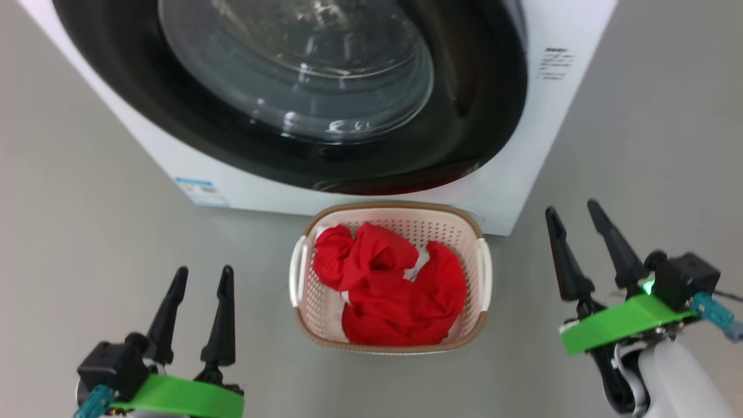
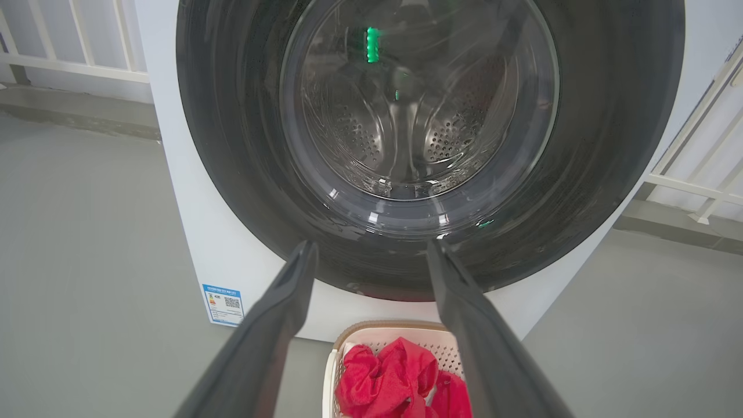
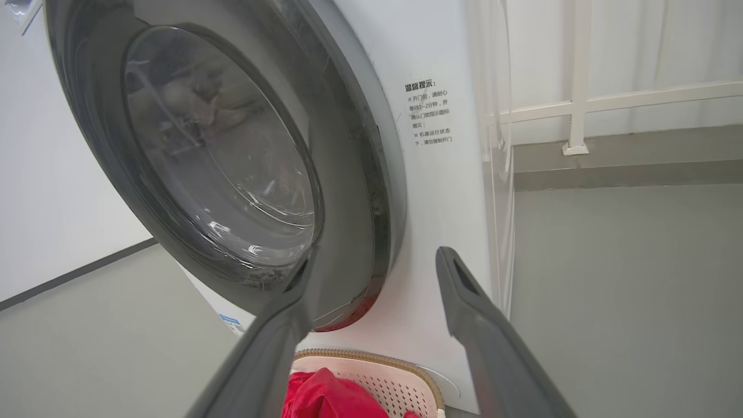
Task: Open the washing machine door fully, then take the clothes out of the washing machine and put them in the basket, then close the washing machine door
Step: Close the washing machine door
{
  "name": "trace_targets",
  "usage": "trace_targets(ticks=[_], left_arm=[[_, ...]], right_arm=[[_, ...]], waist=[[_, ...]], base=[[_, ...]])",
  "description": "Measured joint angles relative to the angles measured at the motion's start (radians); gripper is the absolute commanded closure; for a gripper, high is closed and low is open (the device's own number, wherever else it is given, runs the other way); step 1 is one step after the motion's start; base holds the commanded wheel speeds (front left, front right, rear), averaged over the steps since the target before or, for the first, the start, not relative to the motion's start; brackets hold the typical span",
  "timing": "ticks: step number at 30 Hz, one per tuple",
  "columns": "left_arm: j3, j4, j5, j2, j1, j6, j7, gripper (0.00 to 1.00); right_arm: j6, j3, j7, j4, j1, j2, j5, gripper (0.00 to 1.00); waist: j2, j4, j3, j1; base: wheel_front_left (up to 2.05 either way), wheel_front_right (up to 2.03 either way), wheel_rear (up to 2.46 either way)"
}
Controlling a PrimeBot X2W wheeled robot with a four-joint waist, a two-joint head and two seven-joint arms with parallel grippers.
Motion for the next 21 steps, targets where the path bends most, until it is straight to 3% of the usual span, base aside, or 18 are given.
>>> trace_targets(ticks=[21], left_arm=[[-0.018, -0.033, -0.057, 0.065, 0.085, 0.000, 0.000, 0.00]], right_arm=[[0.000, -0.068, 0.000, -0.025, 0.188, 0.011, -0.002, 0.00]], waist=[[0.0000, -0.123, -0.107, 0.0001]], base=[[0.00, 0.00, 0.00]])
